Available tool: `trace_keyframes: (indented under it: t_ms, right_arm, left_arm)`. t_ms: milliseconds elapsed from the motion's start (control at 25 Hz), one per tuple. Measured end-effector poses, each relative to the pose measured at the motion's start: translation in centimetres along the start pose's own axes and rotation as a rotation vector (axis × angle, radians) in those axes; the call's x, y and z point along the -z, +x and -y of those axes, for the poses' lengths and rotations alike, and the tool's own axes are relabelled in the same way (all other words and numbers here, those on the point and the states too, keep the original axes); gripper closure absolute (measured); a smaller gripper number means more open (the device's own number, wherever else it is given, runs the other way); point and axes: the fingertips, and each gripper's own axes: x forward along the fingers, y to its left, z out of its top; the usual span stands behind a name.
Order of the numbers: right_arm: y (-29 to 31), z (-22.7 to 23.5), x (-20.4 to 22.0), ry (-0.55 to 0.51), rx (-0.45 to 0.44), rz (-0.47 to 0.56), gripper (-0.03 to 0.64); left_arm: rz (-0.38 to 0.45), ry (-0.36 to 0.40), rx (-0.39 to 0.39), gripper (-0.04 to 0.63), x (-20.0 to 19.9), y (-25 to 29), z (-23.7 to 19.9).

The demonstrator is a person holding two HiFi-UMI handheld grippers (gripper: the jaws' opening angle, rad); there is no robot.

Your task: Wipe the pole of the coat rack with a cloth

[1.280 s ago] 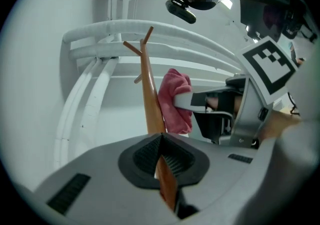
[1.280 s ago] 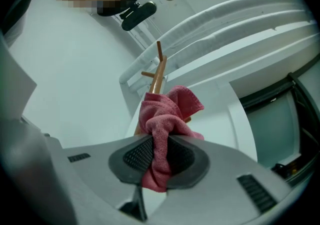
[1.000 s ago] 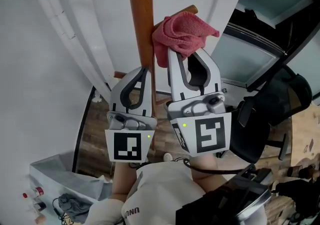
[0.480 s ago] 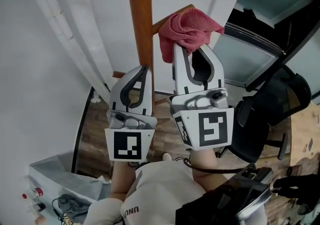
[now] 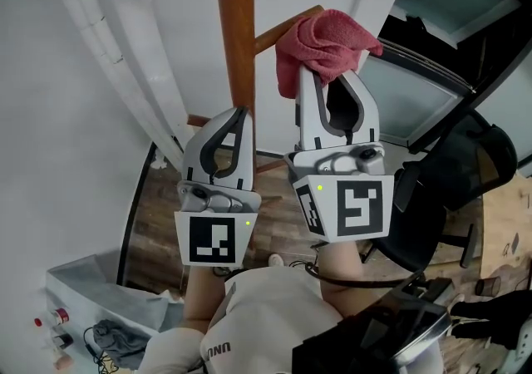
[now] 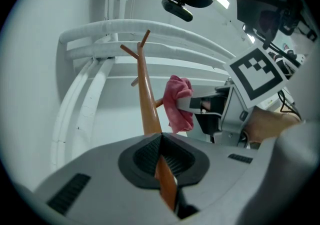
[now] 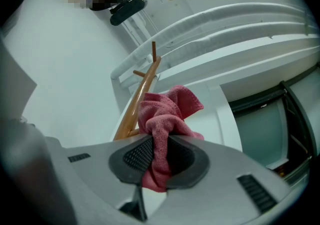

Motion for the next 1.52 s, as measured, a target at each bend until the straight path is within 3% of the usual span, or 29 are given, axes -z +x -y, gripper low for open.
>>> trace_keyframes:
  t_ms: [1520]
  right_arm:
    - [0.0,4.1,-0.9,-0.036,0.096,0.03,0.546]
  left_arm:
    - [-0.012,0.019,-0.01,0.58,0.0,-0.2,0.4]
